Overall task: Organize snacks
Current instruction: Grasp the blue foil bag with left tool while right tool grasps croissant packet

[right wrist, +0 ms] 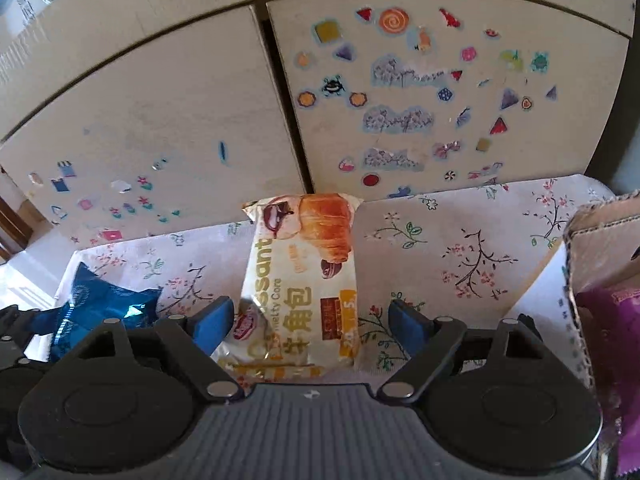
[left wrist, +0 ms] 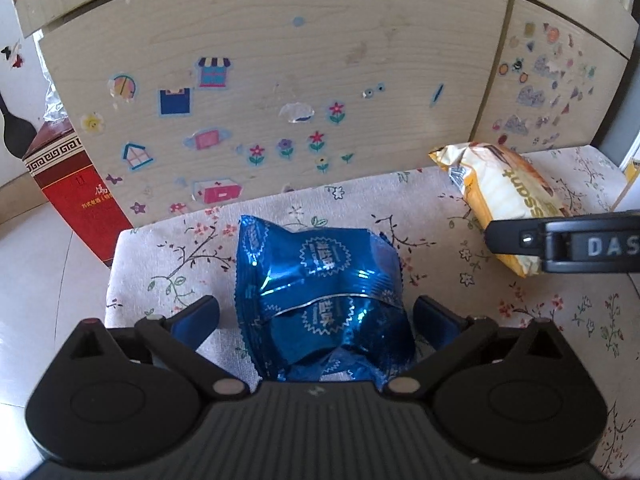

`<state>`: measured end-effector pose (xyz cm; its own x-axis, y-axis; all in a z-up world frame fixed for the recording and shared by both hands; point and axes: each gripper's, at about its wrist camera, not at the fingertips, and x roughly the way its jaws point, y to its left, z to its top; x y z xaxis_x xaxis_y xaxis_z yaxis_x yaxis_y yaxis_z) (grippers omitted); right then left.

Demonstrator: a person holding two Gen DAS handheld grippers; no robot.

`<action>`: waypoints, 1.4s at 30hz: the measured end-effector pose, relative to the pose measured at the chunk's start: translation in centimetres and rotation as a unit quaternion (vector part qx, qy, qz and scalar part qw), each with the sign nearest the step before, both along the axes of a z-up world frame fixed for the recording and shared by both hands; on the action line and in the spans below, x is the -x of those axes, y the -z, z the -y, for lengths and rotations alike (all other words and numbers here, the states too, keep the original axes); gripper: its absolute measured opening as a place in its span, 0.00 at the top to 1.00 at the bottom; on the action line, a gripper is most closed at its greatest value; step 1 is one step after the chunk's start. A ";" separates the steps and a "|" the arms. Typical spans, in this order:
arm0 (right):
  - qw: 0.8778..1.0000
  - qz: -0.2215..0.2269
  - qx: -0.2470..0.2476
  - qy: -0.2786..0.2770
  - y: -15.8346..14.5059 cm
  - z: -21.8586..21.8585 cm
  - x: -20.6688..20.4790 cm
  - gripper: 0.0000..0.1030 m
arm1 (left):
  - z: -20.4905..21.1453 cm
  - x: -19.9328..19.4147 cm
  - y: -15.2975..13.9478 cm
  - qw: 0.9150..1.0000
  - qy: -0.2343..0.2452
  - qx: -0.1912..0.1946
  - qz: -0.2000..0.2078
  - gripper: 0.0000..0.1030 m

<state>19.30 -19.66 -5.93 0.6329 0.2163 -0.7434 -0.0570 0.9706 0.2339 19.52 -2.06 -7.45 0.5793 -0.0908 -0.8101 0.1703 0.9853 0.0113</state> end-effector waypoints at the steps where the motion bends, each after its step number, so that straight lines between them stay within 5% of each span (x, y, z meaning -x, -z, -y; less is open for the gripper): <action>1: 1.000 0.002 0.004 -0.001 0.1 -0.2 0.0 0.14 | 0.0 0.0 0.0 1.000 0.000 -0.001 -0.001 0.00; 5: 1.000 0.008 0.015 -0.008 0.2 -0.7 -0.1 0.16 | 0.3 0.0 -0.2 1.000 0.000 -0.007 0.000 0.00; 8: 0.999 0.014 0.028 -0.015 0.2 -1.1 0.1 0.27 | 0.8 0.2 -0.4 1.000 0.003 -0.022 0.007 0.01; 13: 0.999 0.015 0.034 -0.035 0.3 -1.1 0.7 0.36 | 1.8 0.7 -1.1 0.999 0.036 -0.021 0.017 0.28; 31: 0.993 -0.035 0.079 -0.085 -2.1 -1.0 8.9 0.52 | 2.3 6.6 -4.6 0.995 0.092 -0.036 0.023 0.39; 42: 0.993 -0.085 0.013 -0.075 -2.2 1.4 14.0 0.53 | 2.6 11.7 -5.9 0.993 0.112 -0.025 0.010 0.43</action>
